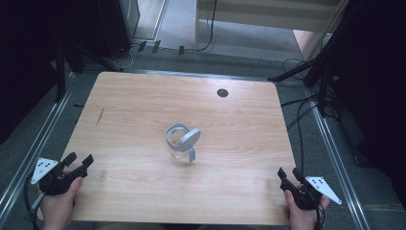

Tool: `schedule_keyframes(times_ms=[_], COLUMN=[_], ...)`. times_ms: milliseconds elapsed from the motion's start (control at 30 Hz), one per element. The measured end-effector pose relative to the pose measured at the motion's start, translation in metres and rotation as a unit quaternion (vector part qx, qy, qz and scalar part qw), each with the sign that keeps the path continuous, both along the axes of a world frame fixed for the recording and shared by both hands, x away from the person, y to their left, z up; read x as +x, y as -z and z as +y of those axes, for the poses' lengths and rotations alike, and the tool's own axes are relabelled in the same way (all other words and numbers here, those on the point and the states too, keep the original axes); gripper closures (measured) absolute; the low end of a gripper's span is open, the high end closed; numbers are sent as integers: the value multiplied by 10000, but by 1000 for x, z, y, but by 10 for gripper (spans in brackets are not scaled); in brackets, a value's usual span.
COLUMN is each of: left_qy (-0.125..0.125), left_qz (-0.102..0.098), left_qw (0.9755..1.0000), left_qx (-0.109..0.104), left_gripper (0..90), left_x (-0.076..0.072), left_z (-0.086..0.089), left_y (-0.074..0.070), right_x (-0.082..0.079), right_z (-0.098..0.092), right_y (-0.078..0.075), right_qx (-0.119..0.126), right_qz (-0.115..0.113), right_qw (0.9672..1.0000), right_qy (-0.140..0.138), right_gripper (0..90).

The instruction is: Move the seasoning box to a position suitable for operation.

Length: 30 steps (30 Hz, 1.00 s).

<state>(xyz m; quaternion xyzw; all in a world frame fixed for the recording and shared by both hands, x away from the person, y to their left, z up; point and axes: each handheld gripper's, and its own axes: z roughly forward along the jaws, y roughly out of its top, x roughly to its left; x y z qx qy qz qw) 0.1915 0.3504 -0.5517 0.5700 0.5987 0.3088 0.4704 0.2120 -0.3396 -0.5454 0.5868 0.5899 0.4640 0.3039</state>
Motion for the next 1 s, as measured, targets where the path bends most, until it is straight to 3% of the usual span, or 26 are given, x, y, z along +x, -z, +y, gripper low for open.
schedule_keyframes(times_ms=[67, 200, 267, 367, 467, 600, 733, 833, 1000], left_qy=[-37, -84, 81, 331, 557, 926, 1368, 1692, 2107], left_qz=[53, 160, 266, 353, 434, 509, 539, 515, 533], left_qw=[10000, 9993, 9995, 9988, 9974, 9944, 9891, 9842, 9761], left_qx=[62, 334, 140, 108, 106, -58, -86, -53, 26], left_gripper=[374, 575, 653, 759, 804, 841, 899, 900, 900], left_x=[0, 4, 8, 16, 24, 37, 53, 66, 87], left_z=[-1, -9, -13, -24, -38, -58, -85, -106, -143], left_y=[0, -4, -5, -9, -15, -24, -32, -37, -45], right_x=[0, -3, -3, -1, 3, 7, 10, 16, 24], right_z=[1, 9, 16, 39, 64, 104, 145, 174, 207], right_y=[-1, -9, -16, -26, -32, -37, -41, -40, -39], right_qx=[34, 254, 327, 344, 294, 360, 332, 379, 389], right_qz=[20, -31, -84, -143, -117, -94, -81, -14, 58], right_qw=[10000, 9995, 9991, 9979, 9956, 9888, 9786, 9703, 9608], right_qy=[-44, -160, -254, -535, -880, -1443, -2031, -2391, -2743], right_gripper=[451, 627, 713, 804, 847, 890, 900, 900, 900])
